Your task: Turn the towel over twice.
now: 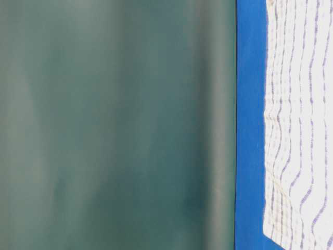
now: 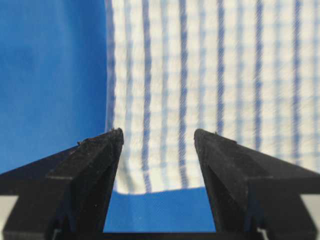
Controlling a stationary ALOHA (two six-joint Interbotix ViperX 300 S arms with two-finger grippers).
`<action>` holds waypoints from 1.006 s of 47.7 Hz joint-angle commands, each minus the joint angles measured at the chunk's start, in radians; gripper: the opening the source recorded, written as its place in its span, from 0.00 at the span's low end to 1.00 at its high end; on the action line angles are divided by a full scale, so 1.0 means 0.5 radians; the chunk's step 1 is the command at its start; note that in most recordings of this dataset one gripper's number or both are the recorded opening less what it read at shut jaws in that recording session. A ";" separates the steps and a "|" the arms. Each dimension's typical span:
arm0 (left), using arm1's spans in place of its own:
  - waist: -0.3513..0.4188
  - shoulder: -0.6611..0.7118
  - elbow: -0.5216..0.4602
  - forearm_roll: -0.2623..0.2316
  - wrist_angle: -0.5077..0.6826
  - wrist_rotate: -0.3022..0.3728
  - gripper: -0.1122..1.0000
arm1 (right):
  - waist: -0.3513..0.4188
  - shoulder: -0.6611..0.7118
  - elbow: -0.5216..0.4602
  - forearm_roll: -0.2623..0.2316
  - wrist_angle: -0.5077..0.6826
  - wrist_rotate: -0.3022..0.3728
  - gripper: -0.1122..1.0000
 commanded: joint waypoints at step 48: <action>0.476 -1.408 0.196 0.000 0.141 0.098 0.73 | -0.095 -1.476 0.021 -0.678 0.681 0.018 0.66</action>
